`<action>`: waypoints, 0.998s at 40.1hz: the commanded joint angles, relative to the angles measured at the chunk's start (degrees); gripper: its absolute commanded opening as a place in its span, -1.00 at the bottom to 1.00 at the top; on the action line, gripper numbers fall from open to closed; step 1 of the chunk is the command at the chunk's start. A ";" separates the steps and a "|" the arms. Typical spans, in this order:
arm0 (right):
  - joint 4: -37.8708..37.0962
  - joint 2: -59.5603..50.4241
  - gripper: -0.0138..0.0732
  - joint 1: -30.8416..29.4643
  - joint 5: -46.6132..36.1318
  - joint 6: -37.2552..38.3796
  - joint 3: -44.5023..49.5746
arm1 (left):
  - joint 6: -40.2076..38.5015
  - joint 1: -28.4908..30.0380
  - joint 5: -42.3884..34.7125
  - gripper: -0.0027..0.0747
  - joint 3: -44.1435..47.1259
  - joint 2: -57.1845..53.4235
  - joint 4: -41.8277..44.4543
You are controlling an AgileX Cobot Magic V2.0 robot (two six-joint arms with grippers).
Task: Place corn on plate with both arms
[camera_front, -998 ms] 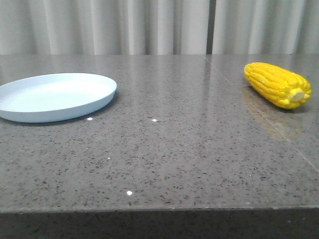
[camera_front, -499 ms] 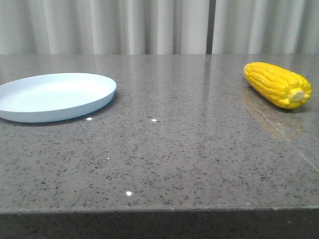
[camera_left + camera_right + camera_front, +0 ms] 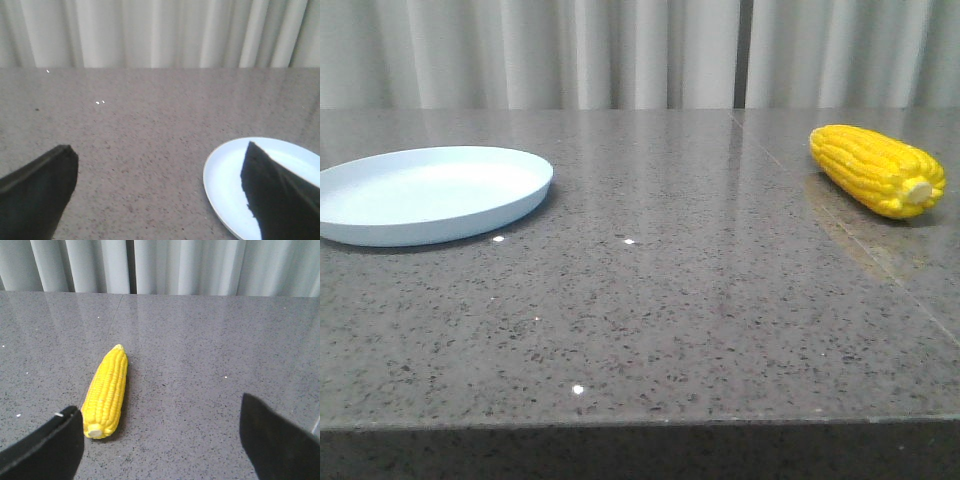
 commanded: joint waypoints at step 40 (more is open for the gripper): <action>0.34 0.73 0.82 -0.29 -4.46 -0.48 -2.14 | 0.39 -7.92 24.44 0.24 -34.90 54.75 -2.92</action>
